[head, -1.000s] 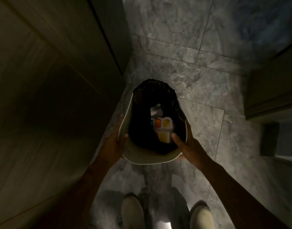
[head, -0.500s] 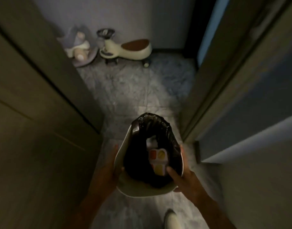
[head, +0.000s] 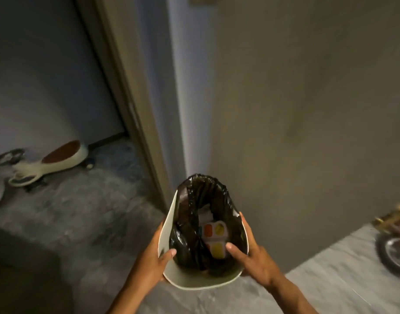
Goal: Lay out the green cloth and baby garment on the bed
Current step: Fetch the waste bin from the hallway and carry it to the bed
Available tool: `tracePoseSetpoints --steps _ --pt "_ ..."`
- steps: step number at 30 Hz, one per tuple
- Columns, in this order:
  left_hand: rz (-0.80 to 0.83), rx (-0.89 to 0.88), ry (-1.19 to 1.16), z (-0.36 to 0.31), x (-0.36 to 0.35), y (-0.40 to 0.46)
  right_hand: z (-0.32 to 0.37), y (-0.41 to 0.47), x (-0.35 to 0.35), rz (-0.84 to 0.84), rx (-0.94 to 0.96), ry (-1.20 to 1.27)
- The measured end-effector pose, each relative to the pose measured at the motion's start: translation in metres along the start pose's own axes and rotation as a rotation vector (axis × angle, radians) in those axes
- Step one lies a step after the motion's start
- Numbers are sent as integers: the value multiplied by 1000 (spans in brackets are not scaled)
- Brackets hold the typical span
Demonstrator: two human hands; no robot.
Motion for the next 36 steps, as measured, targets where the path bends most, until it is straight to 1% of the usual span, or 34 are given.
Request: tracePoseSetpoints --steps 4,8,11,14,18,21,23,28,34,36 --pt "151 -71 30 -41 -71 -31 -26 -77 65 -146 -75 11" --pt "271 -140 130 -67 -142 -68 -70 -151 113 -260 -121 69" --pt "380 -153 210 -88 -194 -94 -108 -204 141 -345 -155 122" --pt "456 -120 213 -101 -244 -125 -144 -255 164 -393 -208 174" --pt "555 -176 305 -115 -312 -166 -185 -317 203 -480 -245 215" --pt "624 -184 304 -133 -368 -189 -206 -357 242 -543 -275 224" --pt "657 -181 286 -148 -408 -198 -218 -376 273 -580 -288 244" --pt "759 -186 406 -189 -516 -186 -255 -401 354 -702 -344 264" --pt "901 -280 478 -235 -646 -139 -297 -392 456 -852 -353 189" --pt "938 -304 498 -247 -688 -118 -310 -382 486 -911 -361 205"
Point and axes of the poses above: each hand's wrist, its own y-axis towards the middle knuckle, its own x-axis out of the back of the hand, z = x × y, the point moved 2 cm from there along y, towards the middle knuckle, and after that the axes turned 1 degree about -z, right-handed, at the moved point
